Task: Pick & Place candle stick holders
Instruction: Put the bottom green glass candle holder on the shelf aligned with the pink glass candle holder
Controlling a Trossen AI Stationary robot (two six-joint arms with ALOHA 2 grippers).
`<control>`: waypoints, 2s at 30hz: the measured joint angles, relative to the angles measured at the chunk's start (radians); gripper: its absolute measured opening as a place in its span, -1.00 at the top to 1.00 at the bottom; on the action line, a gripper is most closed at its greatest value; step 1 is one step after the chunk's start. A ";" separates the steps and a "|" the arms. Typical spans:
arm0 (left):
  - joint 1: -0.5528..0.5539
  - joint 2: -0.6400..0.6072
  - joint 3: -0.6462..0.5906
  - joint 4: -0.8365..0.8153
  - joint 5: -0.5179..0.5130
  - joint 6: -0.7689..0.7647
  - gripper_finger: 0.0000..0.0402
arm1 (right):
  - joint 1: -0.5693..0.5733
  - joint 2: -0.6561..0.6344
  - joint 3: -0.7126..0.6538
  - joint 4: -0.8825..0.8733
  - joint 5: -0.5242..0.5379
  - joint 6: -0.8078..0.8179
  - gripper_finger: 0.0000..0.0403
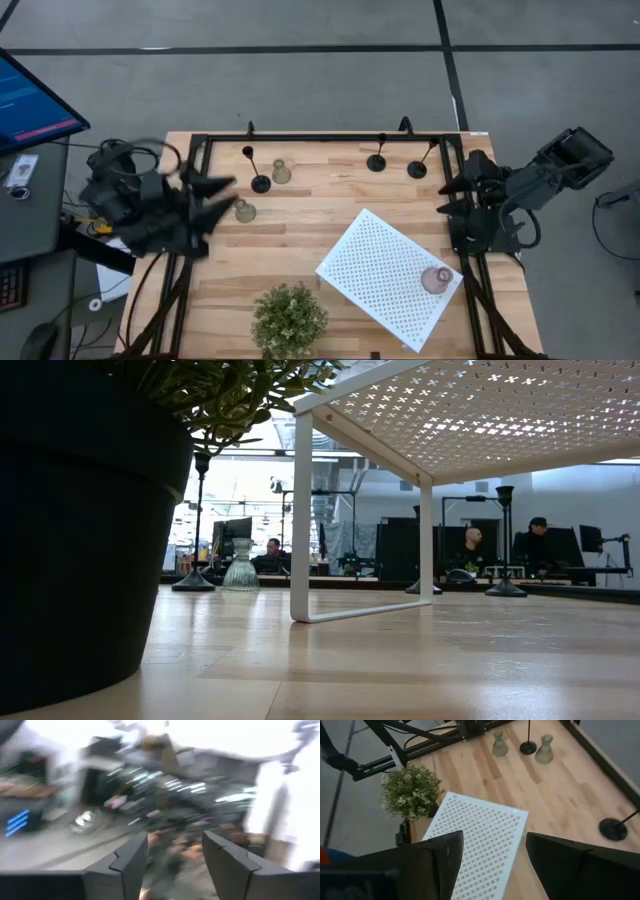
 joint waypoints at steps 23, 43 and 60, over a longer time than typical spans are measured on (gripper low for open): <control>0.767 0.122 0.383 -1.467 0.768 -1.143 0.76 | -0.015 -0.074 0.001 0.000 -0.004 -0.084 0.01; 0.841 0.134 0.112 -1.872 0.741 -1.429 0.32 | -0.015 -0.084 0.000 0.000 -0.031 -0.103 0.03; 1.083 0.121 -0.158 -1.923 0.878 -1.347 0.03 | -0.015 -0.084 0.000 0.000 -0.031 -0.101 0.05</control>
